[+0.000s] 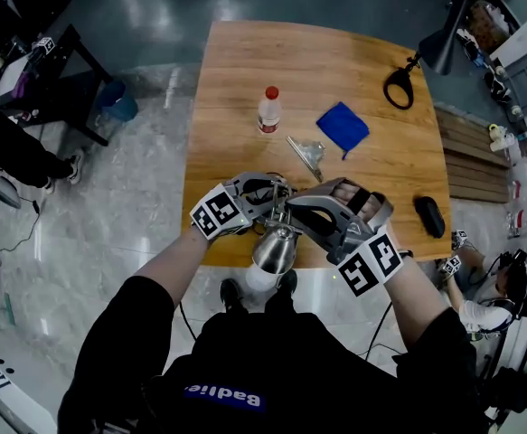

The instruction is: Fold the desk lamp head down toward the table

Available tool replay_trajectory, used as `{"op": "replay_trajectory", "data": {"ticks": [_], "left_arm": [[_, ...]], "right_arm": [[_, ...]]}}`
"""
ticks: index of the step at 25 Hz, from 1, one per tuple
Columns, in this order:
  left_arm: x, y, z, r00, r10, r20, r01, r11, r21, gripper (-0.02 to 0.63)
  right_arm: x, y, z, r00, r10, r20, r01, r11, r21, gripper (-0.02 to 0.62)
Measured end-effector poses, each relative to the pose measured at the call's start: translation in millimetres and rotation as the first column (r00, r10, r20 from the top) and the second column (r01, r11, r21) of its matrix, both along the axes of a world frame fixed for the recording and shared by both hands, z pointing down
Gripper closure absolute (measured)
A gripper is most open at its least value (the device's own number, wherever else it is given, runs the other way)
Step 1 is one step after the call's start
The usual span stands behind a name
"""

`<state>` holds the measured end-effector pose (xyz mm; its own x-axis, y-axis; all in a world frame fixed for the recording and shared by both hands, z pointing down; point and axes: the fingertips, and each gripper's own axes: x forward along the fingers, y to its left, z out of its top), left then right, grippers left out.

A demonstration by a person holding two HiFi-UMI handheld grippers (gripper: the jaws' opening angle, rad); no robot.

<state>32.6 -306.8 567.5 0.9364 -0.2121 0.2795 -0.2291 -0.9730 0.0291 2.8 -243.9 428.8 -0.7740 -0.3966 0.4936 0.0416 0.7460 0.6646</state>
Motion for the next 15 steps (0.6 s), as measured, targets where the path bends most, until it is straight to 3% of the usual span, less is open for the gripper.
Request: {"op": "replay_trajectory", "data": {"ticks": [7,12,15], "left_arm": [[1.4,0.4,2.4,1.000,0.019,-0.006,-0.020,0.999,-0.025,0.486],[3.3,2.2,2.2,0.999,0.024,-0.022,-0.025,0.998,-0.051,0.486],[2.1,1.4,2.0,0.999,0.024,-0.028,-0.026,0.998,-0.060,0.485]], "right_arm": [[1.2,2.9,2.2,1.000,-0.003,-0.022,0.004,0.998,0.063,0.571],[-6.2,36.6,37.2,0.977,-0.120,-0.174,0.134,0.988,0.072,0.553],[-10.4,49.4,63.0,0.963,-0.142,-0.227,0.160,0.985,0.065,0.529]]}}
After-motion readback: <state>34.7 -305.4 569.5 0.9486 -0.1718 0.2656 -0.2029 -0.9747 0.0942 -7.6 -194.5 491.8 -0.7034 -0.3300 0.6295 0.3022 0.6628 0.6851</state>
